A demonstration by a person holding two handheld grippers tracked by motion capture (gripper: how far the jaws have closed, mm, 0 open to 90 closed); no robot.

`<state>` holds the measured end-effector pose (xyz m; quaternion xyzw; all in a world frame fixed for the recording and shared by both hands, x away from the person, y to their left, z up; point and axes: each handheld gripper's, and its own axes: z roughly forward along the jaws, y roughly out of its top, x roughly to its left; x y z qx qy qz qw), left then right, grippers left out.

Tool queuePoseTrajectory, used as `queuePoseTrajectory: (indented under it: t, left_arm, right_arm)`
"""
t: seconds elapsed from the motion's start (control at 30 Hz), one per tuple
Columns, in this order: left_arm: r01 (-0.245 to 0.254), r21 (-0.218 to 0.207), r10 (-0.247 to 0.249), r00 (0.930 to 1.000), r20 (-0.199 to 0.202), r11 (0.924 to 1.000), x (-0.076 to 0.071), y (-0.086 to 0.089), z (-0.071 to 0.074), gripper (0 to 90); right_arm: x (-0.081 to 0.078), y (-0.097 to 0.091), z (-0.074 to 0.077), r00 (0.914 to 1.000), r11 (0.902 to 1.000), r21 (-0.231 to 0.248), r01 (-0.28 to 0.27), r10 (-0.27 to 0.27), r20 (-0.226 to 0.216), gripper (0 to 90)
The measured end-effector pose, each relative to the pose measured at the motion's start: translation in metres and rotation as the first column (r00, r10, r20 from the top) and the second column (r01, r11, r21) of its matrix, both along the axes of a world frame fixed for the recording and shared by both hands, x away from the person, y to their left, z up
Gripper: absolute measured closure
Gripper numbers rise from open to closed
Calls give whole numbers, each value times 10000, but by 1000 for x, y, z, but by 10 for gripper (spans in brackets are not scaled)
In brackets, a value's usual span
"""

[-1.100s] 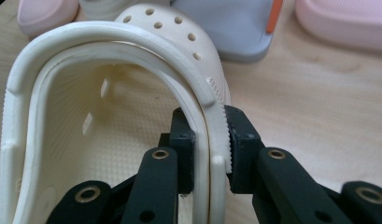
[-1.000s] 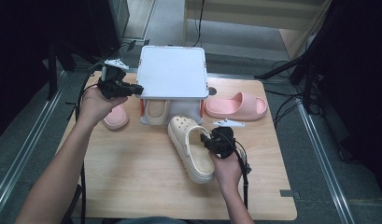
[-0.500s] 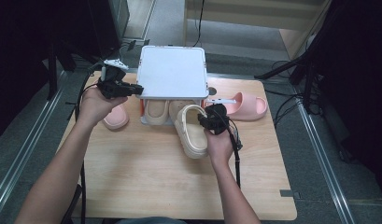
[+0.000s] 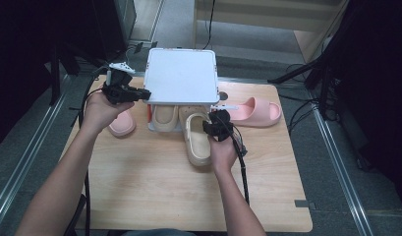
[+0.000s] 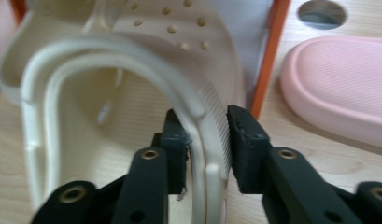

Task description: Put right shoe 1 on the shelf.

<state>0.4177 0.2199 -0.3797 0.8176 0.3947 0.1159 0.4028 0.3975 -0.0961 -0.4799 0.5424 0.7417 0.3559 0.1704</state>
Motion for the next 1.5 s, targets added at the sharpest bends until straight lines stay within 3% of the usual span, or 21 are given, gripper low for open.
queuePoseTrajectory:
  t: [0.23,0.43,0.57,0.63,0.77,0.93,1.0,1.2,1.43,1.5]
  left_arm:
    - [-8,66,7,10000,68,10000,0,0,0,815]
    - [13,63,-14,10000,81,10000,0,0,0,814]
    - [-7,112,5,9999,164,9999,-1,-1,-1,822]
    - [-6,218,1,9998,200,9998,-1,-1,0,827]
    - [-8,188,4,9998,187,9998,-1,-1,0,828]
    - [-15,120,13,9998,176,9999,-1,-1,-1,828]
    - [-19,126,16,9998,192,9999,-1,-1,-1,828]
    - [19,22,-20,9999,137,10000,0,0,-1,827]
    - [-1,-196,6,9997,251,9998,-1,1,-4,828]
    - [-7,-207,12,9997,242,9998,-2,1,-4,828]
  right_arm:
    - [-6,-8,6,9984,9964,635,-564,566,-15,619]
    - [-25,-24,25,9953,9908,991,-925,892,364,558]
    - [-39,-32,29,9917,9847,1235,-1232,1175,525,694]
    - [-48,-32,29,9878,9844,966,-1473,1415,645,774]
    - [-65,-37,28,9820,9772,1124,-1803,1722,775,872]
    - [-83,-38,22,9757,9706,1027,-2175,2134,493,900]
    - [-98,-36,14,9703,9664,867,-2419,2407,249,900]
    - [-118,-33,-4,9617,9606,551,-2726,2737,-141,900]
    - [-123,-33,-23,9568,9588,448,-2804,2829,-675,900]
    - [-122,-32,-28,9552,9588,198,-2835,2842,-828,900]
